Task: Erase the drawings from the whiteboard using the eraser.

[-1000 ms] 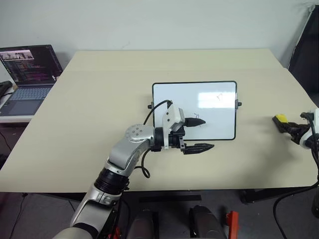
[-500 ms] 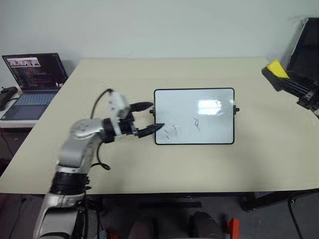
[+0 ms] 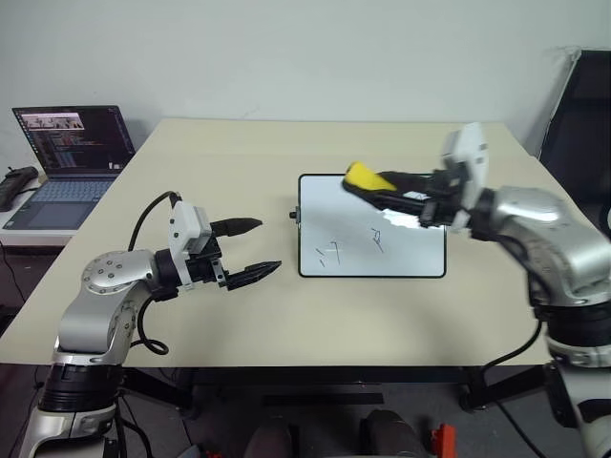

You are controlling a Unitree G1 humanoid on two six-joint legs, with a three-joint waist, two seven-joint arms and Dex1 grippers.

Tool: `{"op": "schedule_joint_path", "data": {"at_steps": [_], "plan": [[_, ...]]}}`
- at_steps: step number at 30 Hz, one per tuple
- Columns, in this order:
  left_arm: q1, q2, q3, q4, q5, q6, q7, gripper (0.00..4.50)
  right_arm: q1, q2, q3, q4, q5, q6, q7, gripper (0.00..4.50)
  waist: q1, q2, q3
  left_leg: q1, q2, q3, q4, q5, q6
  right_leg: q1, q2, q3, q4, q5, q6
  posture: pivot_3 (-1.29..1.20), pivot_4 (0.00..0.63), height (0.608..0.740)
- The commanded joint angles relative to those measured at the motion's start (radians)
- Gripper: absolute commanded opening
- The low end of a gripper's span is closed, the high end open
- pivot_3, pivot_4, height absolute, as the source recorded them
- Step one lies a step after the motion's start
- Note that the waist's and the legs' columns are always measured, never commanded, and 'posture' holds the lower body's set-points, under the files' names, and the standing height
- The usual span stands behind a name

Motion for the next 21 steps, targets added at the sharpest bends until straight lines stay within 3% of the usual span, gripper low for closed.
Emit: {"op": "schedule_joint_path", "data": {"at_steps": [1, 6, 10, 21], "plan": [[0.017, 0.016, -0.006, -0.034, 0.006, -0.005, -0.004, 4.50, -0.044, 0.060, 0.087, 0.023, -0.118, -0.063, -0.055, 0.95, 0.000, 0.000, -0.001, 0.000, 0.000, 0.000, 0.000, 0.000, 0.000, 0.000, 0.000, 0.000, 0.000, 0.000, 0.000, 0.00, 0.000, 0.740], [0.009, 0.023, -0.025, -0.006, 0.031, -0.019, -0.016, 4.50, -0.068, 0.177, 0.211, 0.107, -0.271, -0.116, -0.124, 0.95, -0.004, -0.001, -0.004, 0.001, 0.000, 0.000, 0.000, 0.000, 0.000, 0.000, 0.000, 0.000, 0.002, 0.000, 0.000, 0.00, 0.000, 0.740], [0.029, 0.031, -0.026, 0.034, 0.054, -0.049, -0.025, 4.50, -0.072, 0.207, 0.302, 0.235, -0.438, -0.201, -0.176, 0.95, -0.005, -0.004, -0.009, 0.001, 0.000, 0.000, 0.000, 0.000, 0.000, 0.000, 0.000, 0.000, 0.003, 0.000, -0.001, 0.00, 0.000, 0.740], [0.069, 0.031, -0.027, 0.039, 0.065, -0.058, -0.023, 4.50, -0.029, 0.232, 0.283, 0.436, -0.548, -0.365, -0.182, 0.95, -0.011, -0.005, -0.011, 0.002, 0.000, 0.000, 0.000, 0.000, 0.000, 0.000, 0.000, 0.000, 0.004, 0.000, -0.001, 0.00, 0.000, 0.740]]}}
